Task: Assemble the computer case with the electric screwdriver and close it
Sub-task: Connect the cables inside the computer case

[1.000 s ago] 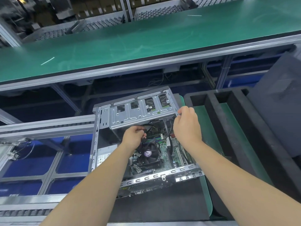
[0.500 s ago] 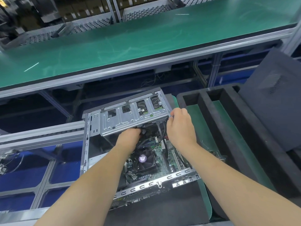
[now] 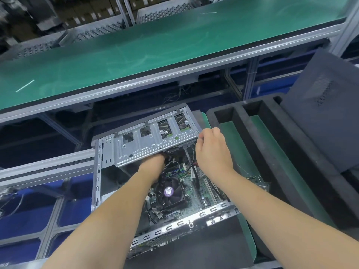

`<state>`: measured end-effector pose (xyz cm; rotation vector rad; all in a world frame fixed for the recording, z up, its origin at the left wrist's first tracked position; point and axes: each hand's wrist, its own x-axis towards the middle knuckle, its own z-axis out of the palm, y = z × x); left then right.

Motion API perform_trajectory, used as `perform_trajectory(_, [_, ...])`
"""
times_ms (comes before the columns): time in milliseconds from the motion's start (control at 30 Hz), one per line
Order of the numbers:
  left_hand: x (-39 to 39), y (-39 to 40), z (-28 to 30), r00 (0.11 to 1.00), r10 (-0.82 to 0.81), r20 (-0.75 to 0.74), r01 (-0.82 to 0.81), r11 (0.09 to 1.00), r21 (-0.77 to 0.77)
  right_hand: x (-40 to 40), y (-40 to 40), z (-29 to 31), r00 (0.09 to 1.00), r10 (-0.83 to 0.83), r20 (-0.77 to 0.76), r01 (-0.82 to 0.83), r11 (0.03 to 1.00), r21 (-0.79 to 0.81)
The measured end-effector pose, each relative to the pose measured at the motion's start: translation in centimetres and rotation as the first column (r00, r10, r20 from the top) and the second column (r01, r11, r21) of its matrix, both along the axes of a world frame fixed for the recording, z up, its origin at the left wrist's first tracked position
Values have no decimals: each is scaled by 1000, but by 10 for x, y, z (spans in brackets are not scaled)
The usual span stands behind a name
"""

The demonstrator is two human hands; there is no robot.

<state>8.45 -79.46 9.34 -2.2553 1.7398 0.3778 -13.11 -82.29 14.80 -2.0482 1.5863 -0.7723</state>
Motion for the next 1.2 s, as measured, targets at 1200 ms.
perform_trajectory(1200, [5, -2, -8, 999, -45, -7, 44, 998, -37, 4, 2, 1, 994, -10, -109, 6, 999, -33])
